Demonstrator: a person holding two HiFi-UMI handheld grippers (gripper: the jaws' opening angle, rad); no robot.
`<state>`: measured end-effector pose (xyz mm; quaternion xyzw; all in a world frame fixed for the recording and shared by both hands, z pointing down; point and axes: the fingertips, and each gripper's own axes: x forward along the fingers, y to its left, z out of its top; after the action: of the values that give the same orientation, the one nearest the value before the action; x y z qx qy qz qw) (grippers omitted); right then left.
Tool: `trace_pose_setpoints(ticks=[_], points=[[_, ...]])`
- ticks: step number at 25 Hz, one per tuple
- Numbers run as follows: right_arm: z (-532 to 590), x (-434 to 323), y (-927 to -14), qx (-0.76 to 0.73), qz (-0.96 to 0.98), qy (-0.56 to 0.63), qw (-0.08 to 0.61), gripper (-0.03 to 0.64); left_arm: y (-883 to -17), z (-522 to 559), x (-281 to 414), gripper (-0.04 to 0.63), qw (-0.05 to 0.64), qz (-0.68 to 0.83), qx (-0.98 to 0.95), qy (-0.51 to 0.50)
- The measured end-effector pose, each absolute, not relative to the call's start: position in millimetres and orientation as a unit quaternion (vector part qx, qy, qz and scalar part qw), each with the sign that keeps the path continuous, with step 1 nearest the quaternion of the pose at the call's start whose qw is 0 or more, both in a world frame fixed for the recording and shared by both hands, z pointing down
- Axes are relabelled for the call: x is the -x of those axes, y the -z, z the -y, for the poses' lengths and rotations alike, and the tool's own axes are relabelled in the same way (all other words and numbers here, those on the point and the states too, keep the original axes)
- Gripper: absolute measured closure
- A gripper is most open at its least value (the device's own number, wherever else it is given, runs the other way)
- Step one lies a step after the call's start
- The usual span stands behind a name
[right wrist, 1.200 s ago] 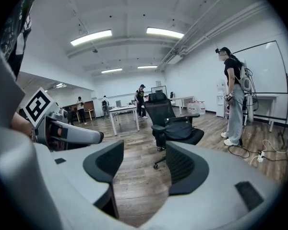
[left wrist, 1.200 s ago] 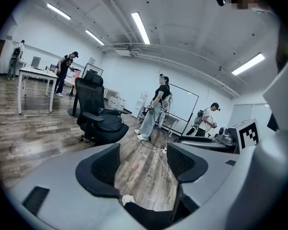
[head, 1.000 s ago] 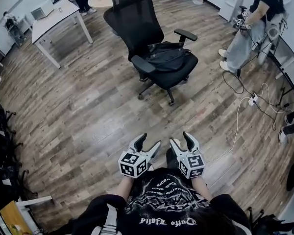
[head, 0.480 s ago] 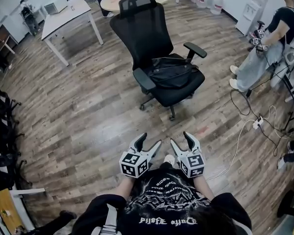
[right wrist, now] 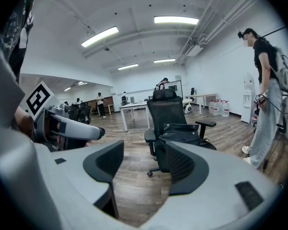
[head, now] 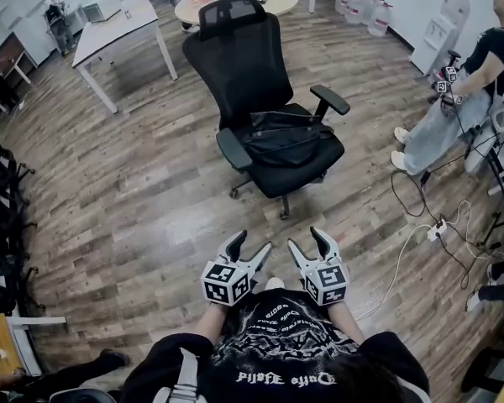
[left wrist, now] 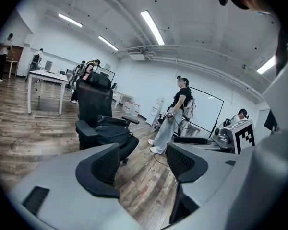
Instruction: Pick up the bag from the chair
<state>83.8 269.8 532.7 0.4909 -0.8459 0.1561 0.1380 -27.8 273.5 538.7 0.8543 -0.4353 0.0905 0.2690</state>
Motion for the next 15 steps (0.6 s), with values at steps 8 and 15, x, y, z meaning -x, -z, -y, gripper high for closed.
trace_pose_setpoints(ticks=[8, 15], points=[[-264, -98, -542, -0.487, 0.845, -0.170, 0.141, 0.331, -544, -253, 16, 0.279, 0.277, 0.446, -0.847, -0.087], [-244, -114, -554, -0.505, 0.832, -0.180, 0.144, 0.331, -564, -219, -1, 0.279, 0.292, 0.427, -0.851, -0.094]])
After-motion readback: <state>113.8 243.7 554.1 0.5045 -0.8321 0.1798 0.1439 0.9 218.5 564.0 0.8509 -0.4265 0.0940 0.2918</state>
